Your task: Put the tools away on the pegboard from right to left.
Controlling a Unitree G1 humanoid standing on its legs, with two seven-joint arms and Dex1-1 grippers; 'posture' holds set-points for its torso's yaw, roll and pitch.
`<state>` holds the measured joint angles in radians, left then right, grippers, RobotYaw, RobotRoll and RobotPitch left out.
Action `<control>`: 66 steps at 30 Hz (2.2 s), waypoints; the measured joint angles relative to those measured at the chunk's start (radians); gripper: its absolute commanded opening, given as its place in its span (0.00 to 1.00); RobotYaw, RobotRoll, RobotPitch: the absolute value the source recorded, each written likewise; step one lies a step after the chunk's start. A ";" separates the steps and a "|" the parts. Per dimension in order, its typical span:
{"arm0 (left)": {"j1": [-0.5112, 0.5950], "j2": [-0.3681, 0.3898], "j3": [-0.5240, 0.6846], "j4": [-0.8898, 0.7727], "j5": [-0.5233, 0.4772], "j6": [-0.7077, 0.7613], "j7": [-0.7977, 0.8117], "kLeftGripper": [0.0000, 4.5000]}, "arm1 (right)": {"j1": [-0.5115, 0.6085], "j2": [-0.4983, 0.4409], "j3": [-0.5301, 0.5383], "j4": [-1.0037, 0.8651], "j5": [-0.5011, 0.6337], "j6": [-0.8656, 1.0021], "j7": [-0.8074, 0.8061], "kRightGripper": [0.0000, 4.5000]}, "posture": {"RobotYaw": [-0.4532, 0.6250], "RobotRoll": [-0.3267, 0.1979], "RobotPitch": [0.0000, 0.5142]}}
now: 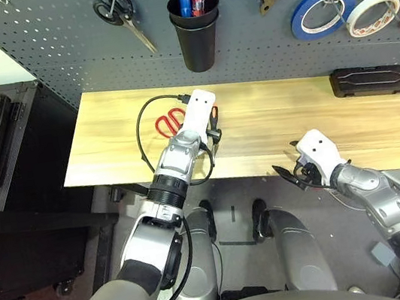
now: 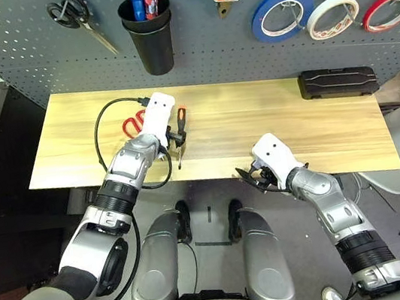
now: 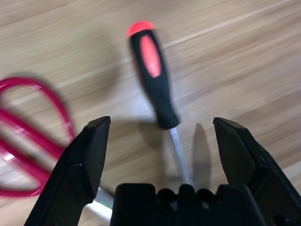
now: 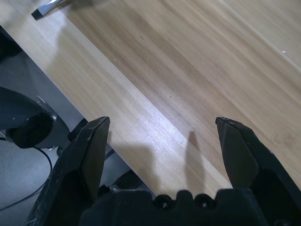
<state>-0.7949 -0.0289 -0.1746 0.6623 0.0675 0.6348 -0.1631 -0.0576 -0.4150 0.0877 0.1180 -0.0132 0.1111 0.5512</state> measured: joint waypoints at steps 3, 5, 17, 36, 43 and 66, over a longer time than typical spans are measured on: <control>-0.034 -0.023 0.021 0.073 -0.006 -0.040 0.004 1.00 | 0.002 0.001 0.000 -0.010 0.000 0.012 -0.003 1.00 | 0.52 0.62 0.75; -0.063 -0.031 0.039 0.129 -0.008 -0.066 0.013 1.00 | 0.007 0.001 0.000 -0.021 0.000 0.015 -0.007 1.00 | 0.51 0.62 0.75; -0.152 -0.028 0.099 0.426 -0.004 -0.214 0.085 0.79 | 0.018 -0.018 -0.027 -0.107 0.003 0.061 -0.031 1.00 | 0.43 0.62 0.66; -0.029 -0.031 0.103 0.031 0.000 -0.010 0.110 0.12 | -0.028 -0.047 -0.063 -0.106 0.109 -0.060 0.097 1.00 | 0.56 0.62 0.63; 0.137 -0.041 0.124 -0.479 -0.028 0.348 0.113 0.12 | -0.106 -0.031 -0.058 0.001 0.150 -0.141 0.168 1.00 | 0.64 0.62 0.62; 0.336 -0.088 0.409 -1.116 -0.169 0.279 0.221 0.12 | -0.394 -0.010 -0.105 0.383 0.222 -0.389 0.294 1.00 | 0.76 0.62 0.57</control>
<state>-0.4586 -0.1165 0.2339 -0.4539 -0.1018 0.9133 0.0578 -0.4513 -0.4250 -0.0177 0.5010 0.2087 -0.2777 0.8453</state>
